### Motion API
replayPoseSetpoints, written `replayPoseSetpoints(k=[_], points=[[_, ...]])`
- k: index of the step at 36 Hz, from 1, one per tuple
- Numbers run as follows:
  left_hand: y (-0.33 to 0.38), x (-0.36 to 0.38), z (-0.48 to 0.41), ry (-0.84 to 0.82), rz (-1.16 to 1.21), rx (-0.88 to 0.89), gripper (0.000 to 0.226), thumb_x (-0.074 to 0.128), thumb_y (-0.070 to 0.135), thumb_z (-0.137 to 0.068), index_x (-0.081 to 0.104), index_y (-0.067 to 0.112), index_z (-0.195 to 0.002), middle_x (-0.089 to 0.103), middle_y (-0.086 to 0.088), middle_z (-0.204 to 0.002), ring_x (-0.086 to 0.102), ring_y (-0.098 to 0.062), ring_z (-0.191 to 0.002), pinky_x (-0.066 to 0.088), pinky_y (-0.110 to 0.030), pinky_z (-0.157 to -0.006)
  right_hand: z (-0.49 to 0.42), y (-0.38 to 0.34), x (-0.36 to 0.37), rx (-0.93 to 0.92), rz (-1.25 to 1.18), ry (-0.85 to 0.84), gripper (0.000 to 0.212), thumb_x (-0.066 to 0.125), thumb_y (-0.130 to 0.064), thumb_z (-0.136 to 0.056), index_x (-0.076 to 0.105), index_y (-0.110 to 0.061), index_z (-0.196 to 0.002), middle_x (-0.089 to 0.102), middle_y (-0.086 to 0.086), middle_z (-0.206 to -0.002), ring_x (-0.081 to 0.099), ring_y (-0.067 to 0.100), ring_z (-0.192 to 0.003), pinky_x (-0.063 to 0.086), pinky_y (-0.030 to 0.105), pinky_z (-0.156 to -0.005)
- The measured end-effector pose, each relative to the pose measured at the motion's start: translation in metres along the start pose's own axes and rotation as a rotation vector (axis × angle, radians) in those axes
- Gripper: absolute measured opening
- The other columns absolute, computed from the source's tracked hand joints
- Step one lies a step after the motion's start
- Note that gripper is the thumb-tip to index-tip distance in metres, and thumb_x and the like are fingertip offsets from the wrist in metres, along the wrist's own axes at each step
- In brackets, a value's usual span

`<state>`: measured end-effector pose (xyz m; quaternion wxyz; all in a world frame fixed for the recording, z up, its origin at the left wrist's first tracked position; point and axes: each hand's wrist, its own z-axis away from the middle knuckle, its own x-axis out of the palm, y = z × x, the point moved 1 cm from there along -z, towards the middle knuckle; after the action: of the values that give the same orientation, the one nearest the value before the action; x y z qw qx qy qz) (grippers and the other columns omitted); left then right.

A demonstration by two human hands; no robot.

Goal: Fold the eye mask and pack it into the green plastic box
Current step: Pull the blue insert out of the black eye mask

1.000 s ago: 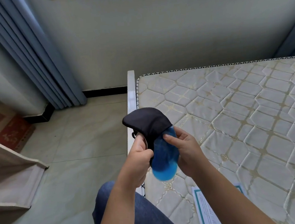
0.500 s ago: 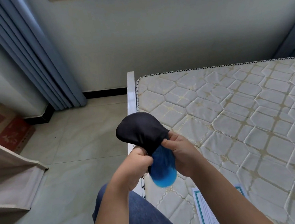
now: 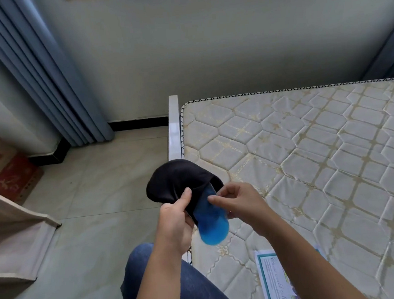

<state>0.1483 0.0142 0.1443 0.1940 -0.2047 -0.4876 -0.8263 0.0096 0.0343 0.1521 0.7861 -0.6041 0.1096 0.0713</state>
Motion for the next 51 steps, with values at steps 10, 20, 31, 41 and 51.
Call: replayPoseSetpoints(k=[10, 20, 31, 41, 51], points=[[0.01, -0.005, 0.002, -0.133, -0.037, 0.03, 0.019, 0.05, 0.009, -0.091, 0.068, 0.001, -0.092, 0.075, -0.013, -0.087, 0.072, -0.022, -0.079, 0.058, -0.03, -0.059, 0.004, -0.004, -0.003, -0.121, -0.173, 0.067, 0.02, 0.063, -0.006, -0.084, 0.065, -0.021, -0.071, 0.064, -0.007, -0.065, 0.057, -0.006, -0.056, 0.043, 0.008, -0.053], [0.016, -0.003, 0.009, -0.264, -0.243, 0.047, 0.031, 0.034, -0.015, -0.087, 0.061, -0.002, -0.096, 0.069, -0.012, -0.081, 0.065, -0.019, -0.069, 0.058, -0.033, -0.06, 0.0, -0.012, -0.012, -0.195, -0.272, 0.193, 0.025, 0.06, -0.001, -0.085, 0.065, -0.021, -0.071, 0.065, -0.007, -0.067, 0.06, -0.006, -0.061, 0.046, 0.006, -0.061], [0.02, -0.007, 0.01, -0.342, -0.17, -0.001, 0.036, 0.029, -0.019, -0.085, 0.06, -0.006, -0.097, 0.073, -0.011, -0.084, 0.07, -0.019, -0.076, 0.057, -0.029, -0.061, 0.007, -0.022, -0.012, -0.1, -0.246, -0.033, 0.026, 0.053, -0.003, -0.089, 0.067, -0.022, -0.08, 0.067, -0.007, -0.075, 0.06, 0.0, -0.068, 0.045, 0.008, -0.061], [0.023, -0.012, 0.009, -0.418, -0.013, -0.069, 0.044, 0.032, -0.017, -0.069, 0.067, -0.007, -0.094, 0.07, -0.02, -0.094, 0.069, -0.027, -0.084, 0.059, -0.035, -0.067, 0.002, -0.023, -0.012, -0.058, -0.186, -0.035, 0.027, 0.055, -0.004, -0.089, 0.066, -0.025, -0.075, 0.065, -0.008, -0.072, 0.059, 0.0, -0.065, 0.045, 0.006, -0.06], [0.009, -0.003, 0.009, -0.32, -0.26, -0.012, 0.039, 0.024, -0.024, -0.078, 0.056, -0.01, -0.094, 0.071, -0.006, -0.072, 0.068, -0.015, -0.069, 0.056, -0.027, -0.059, -0.003, -0.017, 0.0, -0.208, 0.055, 0.207, 0.01, 0.062, -0.006, -0.084, 0.072, -0.007, -0.087, 0.066, -0.005, -0.074, 0.06, 0.001, -0.069, 0.047, 0.009, -0.067]])
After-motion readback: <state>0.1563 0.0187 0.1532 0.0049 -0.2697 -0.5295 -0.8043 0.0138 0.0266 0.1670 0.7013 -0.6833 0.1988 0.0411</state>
